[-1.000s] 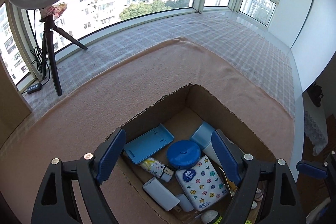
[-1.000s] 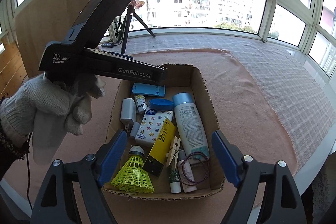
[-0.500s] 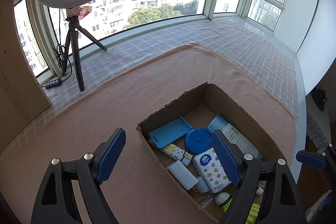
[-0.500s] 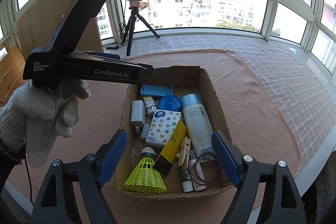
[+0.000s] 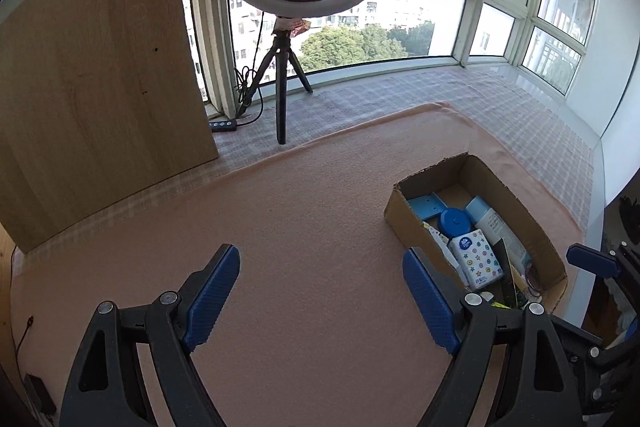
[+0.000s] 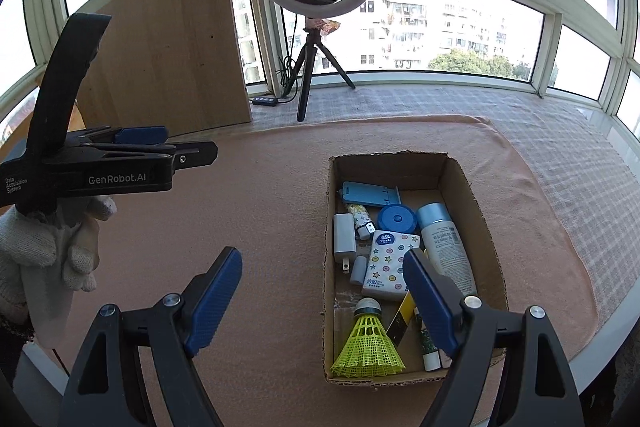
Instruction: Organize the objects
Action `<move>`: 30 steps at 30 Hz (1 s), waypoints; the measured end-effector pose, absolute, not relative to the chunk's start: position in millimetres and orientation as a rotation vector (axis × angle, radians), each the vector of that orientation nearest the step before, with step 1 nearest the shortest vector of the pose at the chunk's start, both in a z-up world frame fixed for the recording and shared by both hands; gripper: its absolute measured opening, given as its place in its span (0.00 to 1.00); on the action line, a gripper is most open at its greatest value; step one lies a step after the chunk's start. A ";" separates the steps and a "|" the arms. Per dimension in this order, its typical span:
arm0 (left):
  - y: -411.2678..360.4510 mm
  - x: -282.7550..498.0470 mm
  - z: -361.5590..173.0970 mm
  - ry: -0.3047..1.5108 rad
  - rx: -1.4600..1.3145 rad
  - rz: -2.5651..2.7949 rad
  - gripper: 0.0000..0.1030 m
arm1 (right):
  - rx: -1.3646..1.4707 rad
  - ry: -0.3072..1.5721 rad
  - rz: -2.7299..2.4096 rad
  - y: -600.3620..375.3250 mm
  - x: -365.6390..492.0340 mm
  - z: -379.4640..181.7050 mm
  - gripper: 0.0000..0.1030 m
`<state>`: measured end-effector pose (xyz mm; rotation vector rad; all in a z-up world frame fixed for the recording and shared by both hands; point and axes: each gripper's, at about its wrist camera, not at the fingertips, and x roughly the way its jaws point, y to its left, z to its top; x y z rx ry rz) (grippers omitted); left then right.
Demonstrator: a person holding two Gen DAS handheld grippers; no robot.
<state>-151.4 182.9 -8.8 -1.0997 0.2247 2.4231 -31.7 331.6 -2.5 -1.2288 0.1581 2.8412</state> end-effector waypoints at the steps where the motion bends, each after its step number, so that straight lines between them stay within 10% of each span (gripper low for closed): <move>1: 168.9 -149.1 -6.6 0.221 -1.101 2.444 0.84 | -1.228 0.153 2.852 325.1 -32.9 -0.8 0.77; 30: -66.6 -31.5 7.4 -0.013 -1.250 2.825 0.84 | -1.299 -0.017 3.038 174.7 -63.0 6.3 0.81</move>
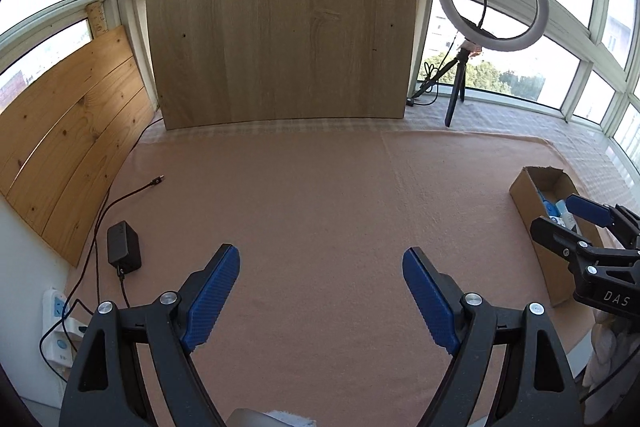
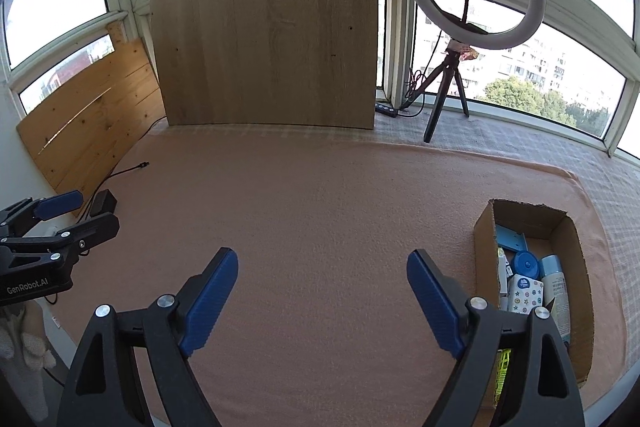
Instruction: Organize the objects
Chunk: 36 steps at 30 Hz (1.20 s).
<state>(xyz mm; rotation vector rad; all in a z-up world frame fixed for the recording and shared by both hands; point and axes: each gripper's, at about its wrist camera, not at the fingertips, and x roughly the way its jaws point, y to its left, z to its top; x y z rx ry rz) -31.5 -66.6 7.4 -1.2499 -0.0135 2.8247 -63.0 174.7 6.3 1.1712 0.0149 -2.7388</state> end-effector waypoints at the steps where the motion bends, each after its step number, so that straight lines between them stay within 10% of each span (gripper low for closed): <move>1: -69.3 -30.0 5.4 -0.015 -1.256 2.829 0.84 | 1.168 0.008 -2.741 173.1 -62.3 6.5 0.81; 36: -84.1 -34.6 -17.1 -0.058 -1.366 2.809 0.87 | 1.203 -0.006 -2.807 159.1 -51.4 -3.3 0.81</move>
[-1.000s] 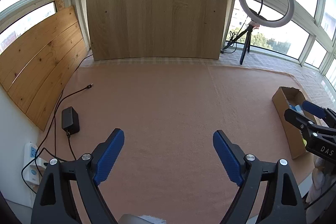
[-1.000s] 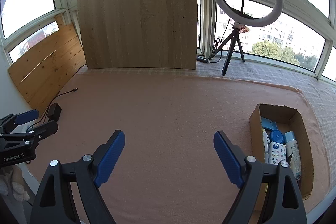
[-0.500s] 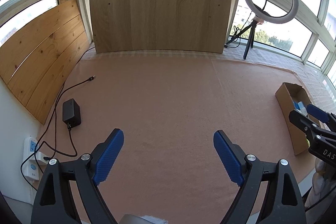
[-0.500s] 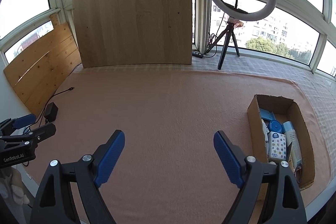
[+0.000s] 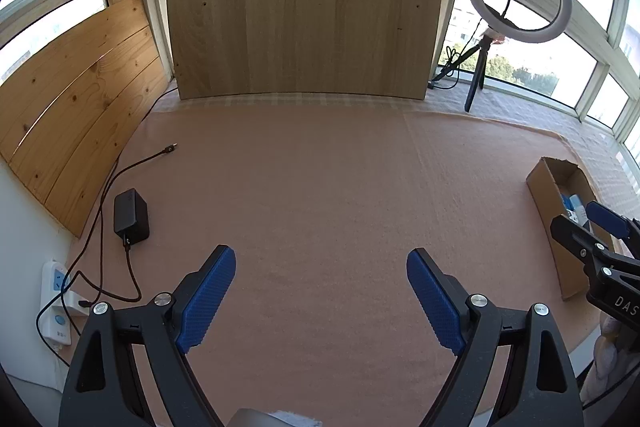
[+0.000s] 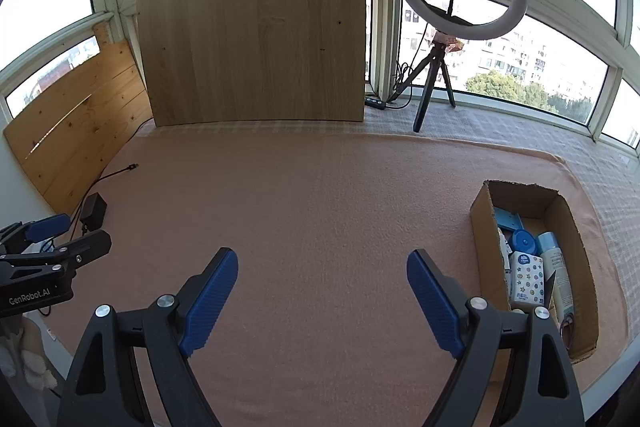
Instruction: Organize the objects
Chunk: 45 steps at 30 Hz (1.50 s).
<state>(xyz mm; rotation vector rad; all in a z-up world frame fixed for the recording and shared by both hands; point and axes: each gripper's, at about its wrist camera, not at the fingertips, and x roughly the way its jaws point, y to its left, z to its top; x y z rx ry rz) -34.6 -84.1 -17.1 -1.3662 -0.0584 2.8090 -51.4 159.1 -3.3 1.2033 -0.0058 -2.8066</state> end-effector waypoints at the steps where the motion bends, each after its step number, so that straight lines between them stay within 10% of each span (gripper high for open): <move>1: -83.8 -35.3 -17.0 -0.060 -1.368 2.808 0.87 | 1.203 -0.005 -2.807 159.2 -51.9 -3.3 0.81; 45: -82.6 -38.4 -17.3 -0.057 -1.365 2.804 0.87 | 1.212 -0.023 -2.815 164.3 -51.5 -4.7 0.81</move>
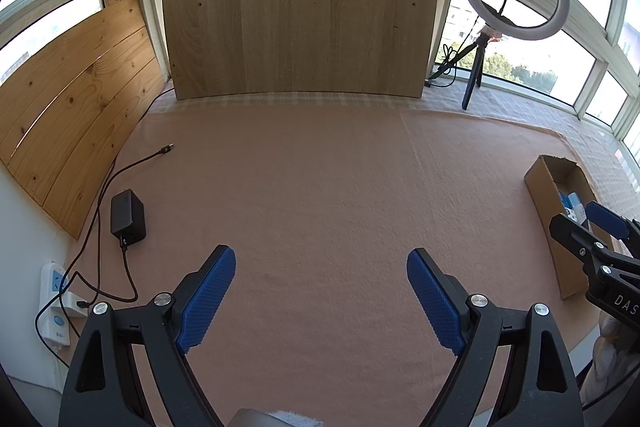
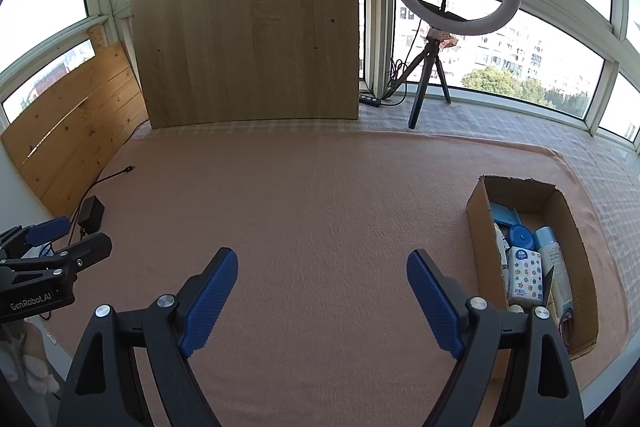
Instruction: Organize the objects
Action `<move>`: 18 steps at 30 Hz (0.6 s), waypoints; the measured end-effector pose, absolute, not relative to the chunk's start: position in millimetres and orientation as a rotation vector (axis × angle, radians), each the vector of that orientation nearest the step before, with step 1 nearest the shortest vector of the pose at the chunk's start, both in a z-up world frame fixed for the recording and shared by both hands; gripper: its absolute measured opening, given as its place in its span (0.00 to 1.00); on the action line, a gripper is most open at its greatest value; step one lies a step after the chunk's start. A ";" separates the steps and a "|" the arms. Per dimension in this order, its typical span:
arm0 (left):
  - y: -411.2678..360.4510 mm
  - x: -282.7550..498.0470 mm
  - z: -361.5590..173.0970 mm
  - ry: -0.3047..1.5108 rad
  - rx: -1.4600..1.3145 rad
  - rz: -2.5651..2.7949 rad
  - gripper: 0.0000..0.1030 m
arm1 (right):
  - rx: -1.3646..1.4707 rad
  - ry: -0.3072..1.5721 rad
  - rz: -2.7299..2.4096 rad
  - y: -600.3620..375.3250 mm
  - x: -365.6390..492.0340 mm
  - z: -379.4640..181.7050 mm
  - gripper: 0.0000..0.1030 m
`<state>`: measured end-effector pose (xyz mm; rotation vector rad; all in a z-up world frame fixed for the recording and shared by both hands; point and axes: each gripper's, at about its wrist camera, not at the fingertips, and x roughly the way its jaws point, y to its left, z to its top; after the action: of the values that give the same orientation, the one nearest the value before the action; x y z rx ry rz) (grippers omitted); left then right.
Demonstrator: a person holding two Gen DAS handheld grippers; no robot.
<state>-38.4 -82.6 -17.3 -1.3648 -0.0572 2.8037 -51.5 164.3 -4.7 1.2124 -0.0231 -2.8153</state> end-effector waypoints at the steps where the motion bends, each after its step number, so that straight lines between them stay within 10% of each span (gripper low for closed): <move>1: -82.7 -38.3 -17.3 -0.057 -1.365 2.804 0.87 | 1.212 -0.023 -2.815 164.4 -51.5 -4.8 0.81; 18: -77.3 -37.5 -21.7 -0.050 -1.372 2.788 0.88 | 1.236 -0.044 -2.811 164.2 -53.2 -7.9 0.81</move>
<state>-37.5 -77.3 -21.7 -1.3716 -0.0497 2.7879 -53.2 164.2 -7.9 1.2357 -0.0435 -2.8114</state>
